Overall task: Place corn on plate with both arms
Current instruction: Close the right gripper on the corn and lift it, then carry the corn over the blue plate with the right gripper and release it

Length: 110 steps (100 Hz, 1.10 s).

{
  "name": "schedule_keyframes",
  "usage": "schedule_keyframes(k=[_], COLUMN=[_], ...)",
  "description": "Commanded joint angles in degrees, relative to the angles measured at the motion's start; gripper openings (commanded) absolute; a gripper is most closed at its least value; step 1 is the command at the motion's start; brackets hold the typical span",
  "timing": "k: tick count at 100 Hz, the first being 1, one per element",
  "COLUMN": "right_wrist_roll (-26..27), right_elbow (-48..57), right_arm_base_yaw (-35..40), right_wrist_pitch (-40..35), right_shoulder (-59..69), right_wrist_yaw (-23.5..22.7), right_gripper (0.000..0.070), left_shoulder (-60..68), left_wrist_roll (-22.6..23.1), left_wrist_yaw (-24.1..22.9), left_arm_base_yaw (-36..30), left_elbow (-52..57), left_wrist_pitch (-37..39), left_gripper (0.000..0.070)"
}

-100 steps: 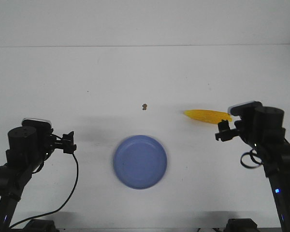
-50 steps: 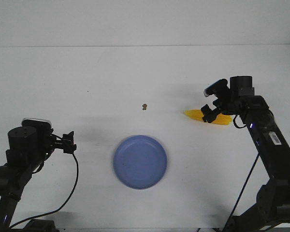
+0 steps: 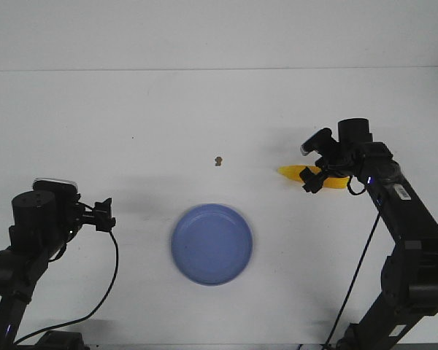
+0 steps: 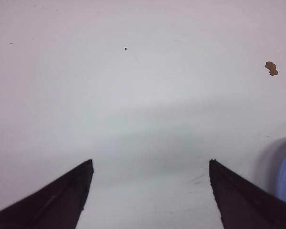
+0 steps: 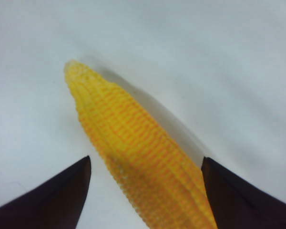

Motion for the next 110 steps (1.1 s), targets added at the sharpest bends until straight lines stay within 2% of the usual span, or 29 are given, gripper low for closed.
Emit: schedule_keyframes(k=[1, 12, 21, 26, 35, 39, 44, 57, 71, 83, 103, 110], right_wrist_roll=[-1.2, -1.0, -0.6, -0.4, -0.3, 0.3, 1.8, 5.1, 5.7, 9.0, 11.3, 12.0], right_elbow=[1.3, 1.3, 1.3, 1.3, 1.3, 1.3, 1.3, 1.3, 1.3, 1.3, 1.3, 1.3], right_arm_base_yaw=[-0.3, -0.9, -1.2, -1.2, -1.3, -1.6, -1.9, -2.3, -2.1, -0.4, 5.6, 8.4], right_wrist_pitch=[0.1, -0.1, 0.0, 0.0, 0.1, -0.1, -0.3, -1.0, -2.3, -3.8, -9.9, -12.1], right_shoulder=[2.6, 4.5, 5.5, 5.5, 5.5, 5.5, 5.5, 5.0, 2.3, -2.0, -9.2, -10.7], right_wrist_yaw=[-0.2, 0.1, 2.5, 4.7, 7.4, 7.8, 7.4, 7.1, 3.5, 0.7, -8.0, -9.6], right_gripper=[0.0489, 0.0489, 0.0487, 0.0435, 0.0271, 0.0223, 0.02, 0.0198, 0.0198, 0.0198, 0.0198, 0.0198], left_shoulder=[0.5, 0.5, 0.5, 0.5, 0.5, 0.5, 0.5, 0.5, 0.5, 0.5, 0.5, 0.5], left_wrist_roll=[-0.2, -0.2, -0.2, -0.2, -0.2, -0.2, -0.2, -0.2, -0.2, -0.2, -0.2, -0.2], left_wrist_yaw=[0.0, 0.0, 0.0, 0.0, 0.0, 0.0, 0.0, 0.0, 0.0, 0.0, 0.0, 0.0], left_arm_base_yaw=[0.0, 0.0, 0.0, 0.0, 0.0, 0.0, 0.0, 0.0, 0.0, 0.0, 0.0, 0.0], left_elbow=[0.8, 0.8, 0.8, 0.8, 0.8, 0.8, 0.8, 0.8, 0.8, 0.8, 0.8, 0.8], left_wrist_pitch=[0.6, 0.6, 0.6, 0.6, 0.6, 0.6, 0.6, 0.6, 0.6, 0.6, 0.6, 0.6], left_gripper=[0.0502, 0.0502, 0.0502, 0.0502, 0.0502, 0.0502, 0.0502, 0.0502, 0.0502, 0.0502, 0.0502, 0.0502])
